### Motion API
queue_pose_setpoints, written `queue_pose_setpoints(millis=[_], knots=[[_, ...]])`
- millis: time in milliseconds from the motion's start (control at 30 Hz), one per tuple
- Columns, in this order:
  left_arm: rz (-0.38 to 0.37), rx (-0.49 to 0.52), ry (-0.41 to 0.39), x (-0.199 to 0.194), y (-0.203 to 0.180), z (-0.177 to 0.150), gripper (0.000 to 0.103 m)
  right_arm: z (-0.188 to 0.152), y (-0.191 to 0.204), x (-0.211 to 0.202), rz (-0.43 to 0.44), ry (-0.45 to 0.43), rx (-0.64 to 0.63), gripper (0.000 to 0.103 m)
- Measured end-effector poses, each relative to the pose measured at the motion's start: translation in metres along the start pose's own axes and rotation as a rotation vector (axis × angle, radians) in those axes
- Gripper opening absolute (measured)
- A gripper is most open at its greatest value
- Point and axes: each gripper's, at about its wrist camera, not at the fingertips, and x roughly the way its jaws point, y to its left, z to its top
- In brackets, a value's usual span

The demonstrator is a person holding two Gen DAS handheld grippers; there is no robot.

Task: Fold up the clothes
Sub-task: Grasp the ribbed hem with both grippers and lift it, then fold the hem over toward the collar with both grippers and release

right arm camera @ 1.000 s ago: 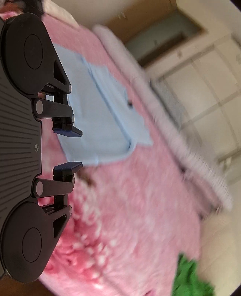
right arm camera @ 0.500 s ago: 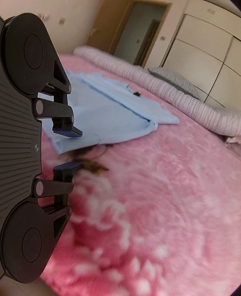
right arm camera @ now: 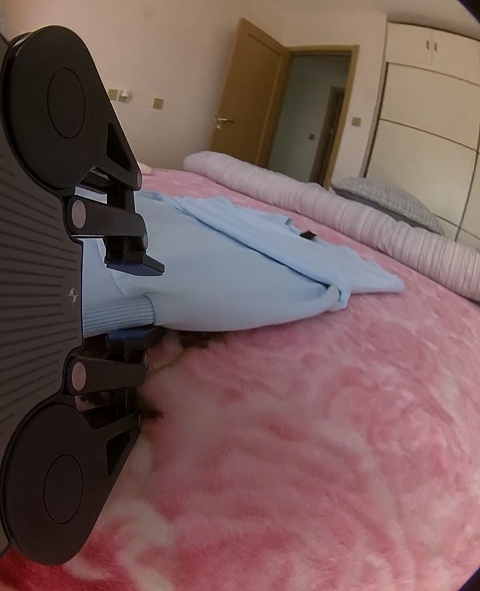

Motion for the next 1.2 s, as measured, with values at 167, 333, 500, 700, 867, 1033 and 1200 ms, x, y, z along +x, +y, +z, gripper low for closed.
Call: queue_pose_setpoints(millis=[167,333,500,700,867,1033,1200], knots=[[0.013,-0.023,-0.037,-0.005,0.003,-0.006,0.004,-0.009,-0.004,-0.008,-0.034,-0.027,0.018,0.011],[-0.01,0.014,-0.092,-0.027,-0.008,-0.011,0.003,-0.019,0.023,-0.023,-0.039,-0.092,0.009,0.009],[-0.056,0.031,-0.124,-0.065,-0.019,-0.023,0.003,-0.038,0.059,-0.05,-0.018,-0.139,-0.025,0.009],[-0.108,0.034,-0.109,-0.12,-0.018,-0.069,0.003,-0.091,0.069,-0.093,-0.025,-0.162,-0.012,0.009],[-0.13,-0.023,-0.073,-0.159,0.004,-0.129,0.003,-0.154,0.046,-0.132,-0.054,-0.174,0.061,0.009],[-0.123,-0.045,-0.057,-0.177,0.009,-0.149,0.003,-0.181,0.036,-0.148,-0.078,-0.144,0.085,0.009],[-0.164,0.009,-0.059,-0.181,-0.014,-0.122,0.003,-0.159,0.063,-0.151,-0.052,-0.124,-0.026,0.009]])
